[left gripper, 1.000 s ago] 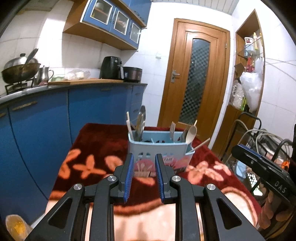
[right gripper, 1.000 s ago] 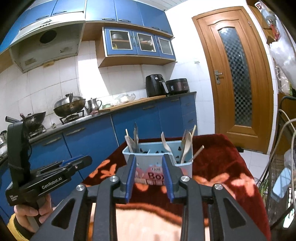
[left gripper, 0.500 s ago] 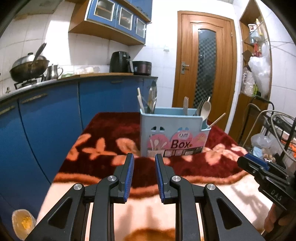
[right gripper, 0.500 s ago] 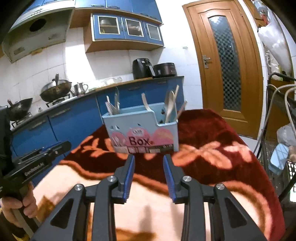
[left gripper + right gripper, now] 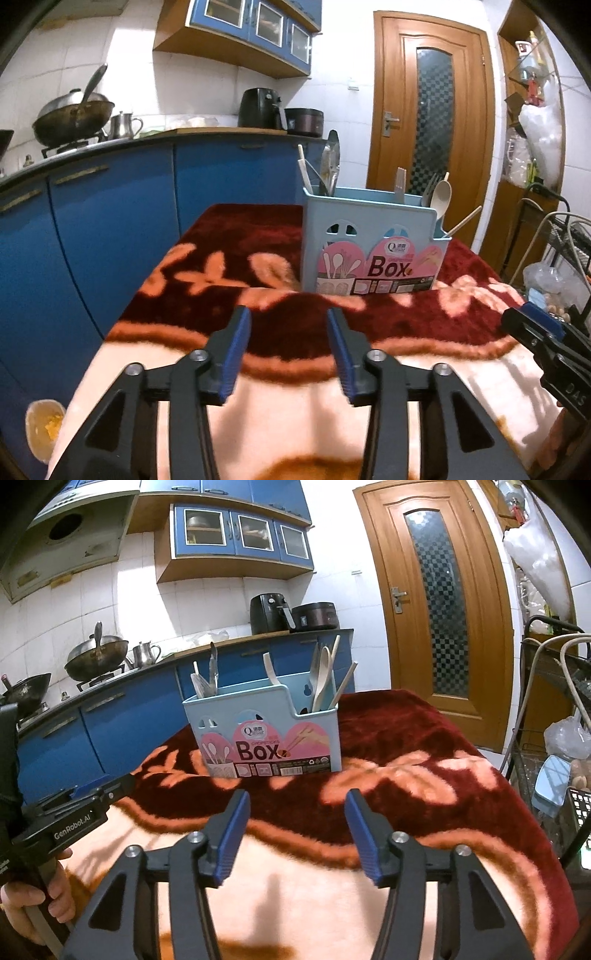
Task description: Organize utensils
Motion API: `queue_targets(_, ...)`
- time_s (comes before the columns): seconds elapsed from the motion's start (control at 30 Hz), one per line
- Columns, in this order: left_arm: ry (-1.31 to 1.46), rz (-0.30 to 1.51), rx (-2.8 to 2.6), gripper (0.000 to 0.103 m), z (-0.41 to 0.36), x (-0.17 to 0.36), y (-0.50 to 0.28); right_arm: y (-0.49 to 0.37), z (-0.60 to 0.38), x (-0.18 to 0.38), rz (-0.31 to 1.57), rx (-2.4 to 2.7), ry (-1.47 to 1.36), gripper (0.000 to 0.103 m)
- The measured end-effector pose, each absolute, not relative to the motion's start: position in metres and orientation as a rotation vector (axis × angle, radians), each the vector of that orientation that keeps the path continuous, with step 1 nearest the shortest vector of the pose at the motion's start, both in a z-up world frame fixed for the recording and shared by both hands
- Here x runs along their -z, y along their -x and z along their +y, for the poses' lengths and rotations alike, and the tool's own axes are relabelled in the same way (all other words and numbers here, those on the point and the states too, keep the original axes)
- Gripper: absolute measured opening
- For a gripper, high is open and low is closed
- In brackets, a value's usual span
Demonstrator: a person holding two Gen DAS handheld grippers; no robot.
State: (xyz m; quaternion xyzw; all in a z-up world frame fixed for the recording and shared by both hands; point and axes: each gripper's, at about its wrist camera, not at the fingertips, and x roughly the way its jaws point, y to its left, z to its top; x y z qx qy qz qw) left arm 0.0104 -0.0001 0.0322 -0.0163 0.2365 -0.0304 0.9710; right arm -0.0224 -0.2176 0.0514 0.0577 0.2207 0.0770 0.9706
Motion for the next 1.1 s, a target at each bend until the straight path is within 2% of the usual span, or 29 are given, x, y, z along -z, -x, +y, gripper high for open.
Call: queue_targets(1.1, -0.004, 0.451, 0.043, 0.049, -0.0088, -0.0343, -0.0044, 0.0237, -0.2192, -0.0483, 0.450, -0.153, -0.118, 0.059)
